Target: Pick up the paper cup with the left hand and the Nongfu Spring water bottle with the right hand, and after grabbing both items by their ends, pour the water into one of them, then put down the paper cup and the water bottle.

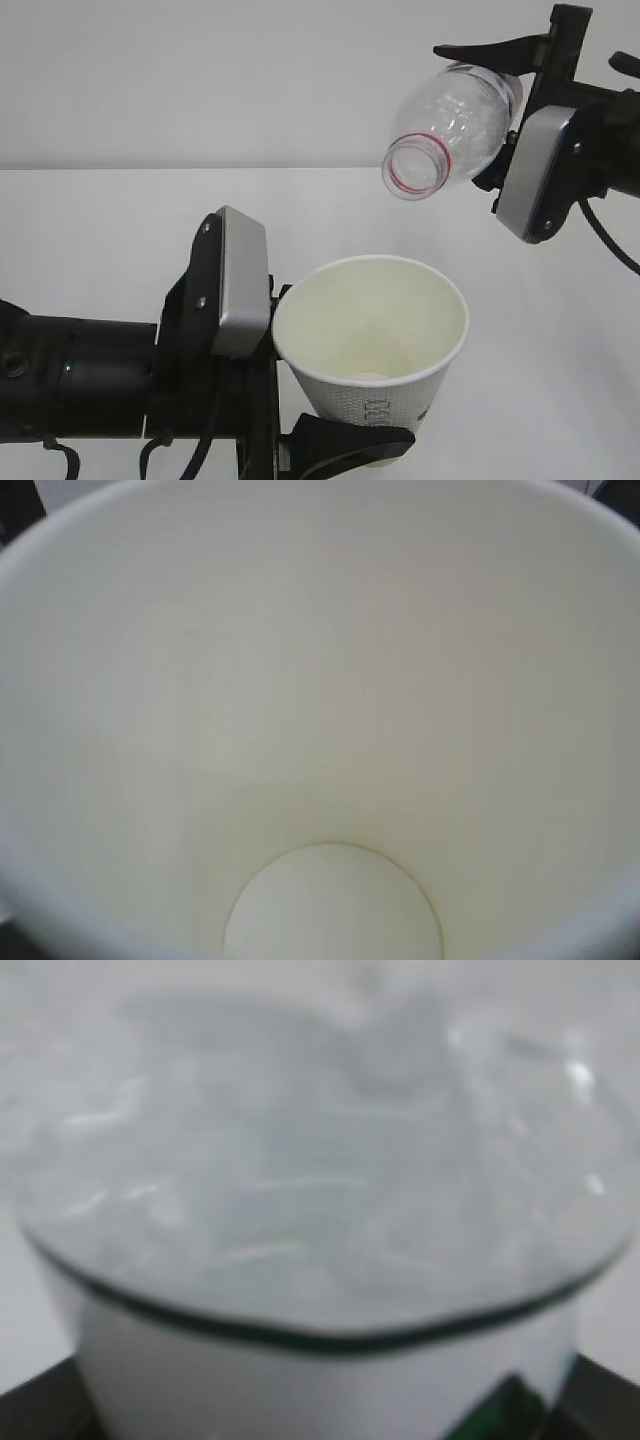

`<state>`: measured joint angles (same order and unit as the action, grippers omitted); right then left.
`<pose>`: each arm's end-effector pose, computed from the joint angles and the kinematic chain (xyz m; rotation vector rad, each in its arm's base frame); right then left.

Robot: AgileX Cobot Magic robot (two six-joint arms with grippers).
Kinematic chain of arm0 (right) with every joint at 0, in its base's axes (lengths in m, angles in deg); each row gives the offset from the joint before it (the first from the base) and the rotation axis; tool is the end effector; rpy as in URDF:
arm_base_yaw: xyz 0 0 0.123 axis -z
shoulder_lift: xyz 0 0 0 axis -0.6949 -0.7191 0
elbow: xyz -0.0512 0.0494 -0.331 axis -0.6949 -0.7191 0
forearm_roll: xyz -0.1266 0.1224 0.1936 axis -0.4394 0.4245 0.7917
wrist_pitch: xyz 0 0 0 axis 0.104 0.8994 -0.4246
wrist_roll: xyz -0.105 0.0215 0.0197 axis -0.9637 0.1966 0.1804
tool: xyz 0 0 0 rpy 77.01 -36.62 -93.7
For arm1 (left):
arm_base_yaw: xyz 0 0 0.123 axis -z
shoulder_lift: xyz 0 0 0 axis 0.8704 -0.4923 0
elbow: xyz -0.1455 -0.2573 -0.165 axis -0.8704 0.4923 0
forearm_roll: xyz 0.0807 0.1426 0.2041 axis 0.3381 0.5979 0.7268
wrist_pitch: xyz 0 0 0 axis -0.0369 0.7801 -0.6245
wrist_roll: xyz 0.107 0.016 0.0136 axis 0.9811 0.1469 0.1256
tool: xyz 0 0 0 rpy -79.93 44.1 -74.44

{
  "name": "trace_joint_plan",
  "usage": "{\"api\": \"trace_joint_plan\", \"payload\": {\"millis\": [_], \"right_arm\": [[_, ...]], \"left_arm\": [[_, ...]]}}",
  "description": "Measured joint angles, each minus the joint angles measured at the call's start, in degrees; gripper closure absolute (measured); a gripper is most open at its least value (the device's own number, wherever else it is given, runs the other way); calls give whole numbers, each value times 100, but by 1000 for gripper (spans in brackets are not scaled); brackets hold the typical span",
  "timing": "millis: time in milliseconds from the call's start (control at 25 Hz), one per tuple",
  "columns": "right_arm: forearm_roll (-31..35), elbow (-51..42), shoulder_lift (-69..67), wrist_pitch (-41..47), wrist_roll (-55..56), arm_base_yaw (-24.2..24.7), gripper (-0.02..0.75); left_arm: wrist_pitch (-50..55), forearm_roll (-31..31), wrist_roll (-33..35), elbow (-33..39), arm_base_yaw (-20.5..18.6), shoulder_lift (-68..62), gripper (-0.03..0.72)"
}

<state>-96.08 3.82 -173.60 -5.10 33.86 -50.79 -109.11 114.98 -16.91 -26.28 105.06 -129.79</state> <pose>0.3144 0.1078 0.2986 -1.4373 0.7174 -0.4540 0.1738 -0.2601 0.2193 1.3090 1.4552 -0.9490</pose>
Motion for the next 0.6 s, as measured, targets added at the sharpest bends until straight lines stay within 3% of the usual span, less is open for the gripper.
{"api": "trace_joint_plan", "payload": {"millis": [600], "right_arm": [[3,0,0,-366,-386,0,208]], "left_arm": [[0,20,0,0,0,0,148]]}}
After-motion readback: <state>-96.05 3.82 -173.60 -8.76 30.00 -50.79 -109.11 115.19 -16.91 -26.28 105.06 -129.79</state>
